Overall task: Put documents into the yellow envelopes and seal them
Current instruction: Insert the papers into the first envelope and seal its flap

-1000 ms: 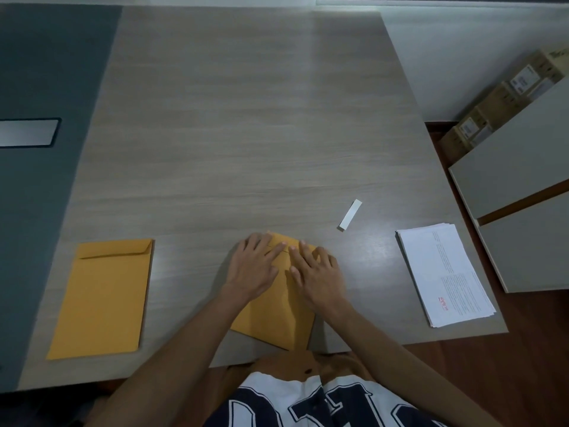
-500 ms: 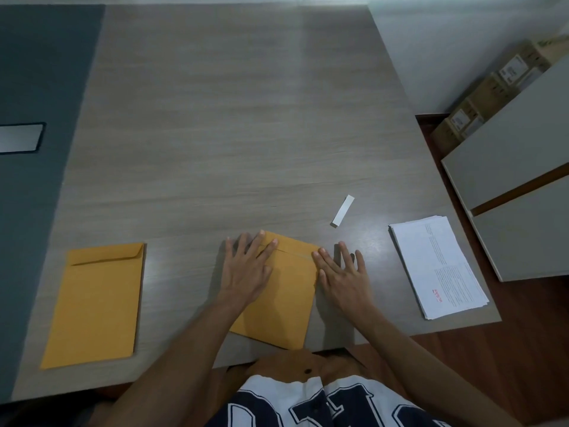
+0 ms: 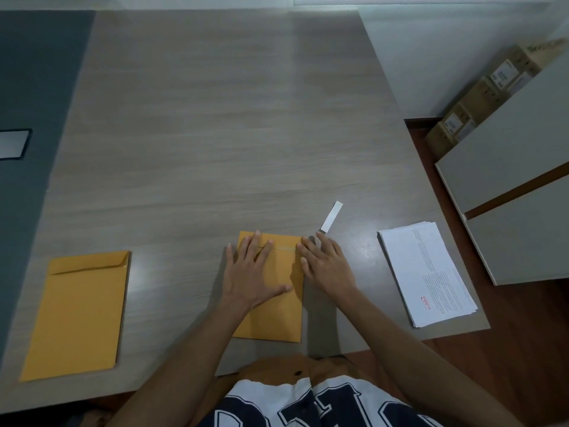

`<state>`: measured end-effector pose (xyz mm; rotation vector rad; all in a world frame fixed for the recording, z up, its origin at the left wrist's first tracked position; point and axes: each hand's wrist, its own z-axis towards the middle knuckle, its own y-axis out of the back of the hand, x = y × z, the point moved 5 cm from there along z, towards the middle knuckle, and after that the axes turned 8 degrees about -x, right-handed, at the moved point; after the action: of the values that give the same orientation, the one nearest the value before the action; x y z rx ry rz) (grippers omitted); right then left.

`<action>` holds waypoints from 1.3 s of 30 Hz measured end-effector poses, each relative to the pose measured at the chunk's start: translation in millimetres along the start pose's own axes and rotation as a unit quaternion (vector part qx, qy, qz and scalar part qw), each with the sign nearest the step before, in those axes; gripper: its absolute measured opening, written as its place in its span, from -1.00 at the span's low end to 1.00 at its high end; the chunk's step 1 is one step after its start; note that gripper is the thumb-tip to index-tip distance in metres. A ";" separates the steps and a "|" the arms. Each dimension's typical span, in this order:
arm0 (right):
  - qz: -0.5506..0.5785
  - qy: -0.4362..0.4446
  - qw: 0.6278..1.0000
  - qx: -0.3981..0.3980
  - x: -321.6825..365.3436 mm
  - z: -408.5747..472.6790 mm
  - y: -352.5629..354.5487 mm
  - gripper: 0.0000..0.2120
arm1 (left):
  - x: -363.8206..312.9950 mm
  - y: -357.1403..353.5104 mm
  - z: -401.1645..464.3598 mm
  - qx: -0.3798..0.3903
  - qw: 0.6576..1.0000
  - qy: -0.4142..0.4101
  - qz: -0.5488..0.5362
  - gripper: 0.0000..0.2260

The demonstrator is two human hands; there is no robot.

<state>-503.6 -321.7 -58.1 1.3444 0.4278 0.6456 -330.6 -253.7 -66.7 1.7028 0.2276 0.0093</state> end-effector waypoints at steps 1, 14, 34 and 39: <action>0.014 -0.002 0.999 -0.043 -3.3 6.6 4.1 -0.66 | 2.9 1.5 6.3 0.010 1.000 0.012 0.001 0.04; 0.020 -0.147 0.987 -0.062 -84.2 41.6 -1.0 -0.70 | 38.8 16.8 83.6 0.038 0.994 0.093 -0.032 0.07; 0.011 -0.213 0.975 -0.063 -75.1 59.3 -5.7 -0.70 | 57.0 28.4 140.8 0.012 0.991 0.112 -0.065 -0.05; 0.005 -0.219 0.974 -0.059 -75.2 59.9 -5.6 -0.70 | 58.8 37.3 159.5 -0.053 0.987 0.136 -0.060 -0.25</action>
<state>-521.7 -416.3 -58.1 1.3305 0.0241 0.3595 -245.6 -405.5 -60.8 1.5768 0.5245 0.1635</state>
